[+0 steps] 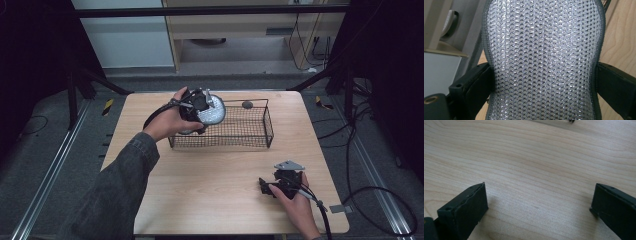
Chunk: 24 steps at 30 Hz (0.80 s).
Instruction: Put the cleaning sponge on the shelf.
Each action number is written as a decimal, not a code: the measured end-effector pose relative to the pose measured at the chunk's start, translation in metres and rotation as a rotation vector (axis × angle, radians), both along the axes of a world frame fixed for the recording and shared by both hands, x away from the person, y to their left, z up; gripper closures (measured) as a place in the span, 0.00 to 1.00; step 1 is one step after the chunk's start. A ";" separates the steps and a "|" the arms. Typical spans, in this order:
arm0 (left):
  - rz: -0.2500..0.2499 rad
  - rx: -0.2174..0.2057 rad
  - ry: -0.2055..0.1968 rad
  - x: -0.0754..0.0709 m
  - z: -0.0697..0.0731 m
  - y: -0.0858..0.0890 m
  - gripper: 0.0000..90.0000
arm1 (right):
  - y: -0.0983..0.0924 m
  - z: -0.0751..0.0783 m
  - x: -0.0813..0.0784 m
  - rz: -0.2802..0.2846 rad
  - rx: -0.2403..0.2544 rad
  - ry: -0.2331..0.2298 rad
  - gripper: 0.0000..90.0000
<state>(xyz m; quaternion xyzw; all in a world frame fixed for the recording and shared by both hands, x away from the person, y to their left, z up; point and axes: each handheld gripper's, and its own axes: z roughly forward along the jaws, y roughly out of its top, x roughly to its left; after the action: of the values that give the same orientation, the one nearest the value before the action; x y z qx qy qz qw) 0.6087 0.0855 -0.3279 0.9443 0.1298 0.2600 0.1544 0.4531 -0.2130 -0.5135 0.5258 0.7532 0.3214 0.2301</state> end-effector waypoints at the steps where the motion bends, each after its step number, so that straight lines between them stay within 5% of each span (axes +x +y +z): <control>1: -0.002 0.005 -0.008 0.000 0.000 -0.001 0.04 | 0.000 0.000 -0.001 -0.004 0.002 0.003 0.01; 12: -0.025 0.043 -0.054 0.001 -0.011 -0.006 0.04 | -0.001 0.000 -0.001 0.002 -0.006 -0.002 0.01; 24: -0.016 0.062 -0.055 0.012 -0.022 -0.003 0.04 | -0.001 0.000 -0.001 -0.001 -0.002 0.001 0.01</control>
<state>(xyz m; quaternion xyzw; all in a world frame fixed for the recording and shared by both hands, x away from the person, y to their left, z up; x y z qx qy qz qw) 0.6209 0.0823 -0.3495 0.9421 0.1098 0.2886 0.1307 0.4518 -0.2135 -0.5134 0.5261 0.7533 0.3204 0.2304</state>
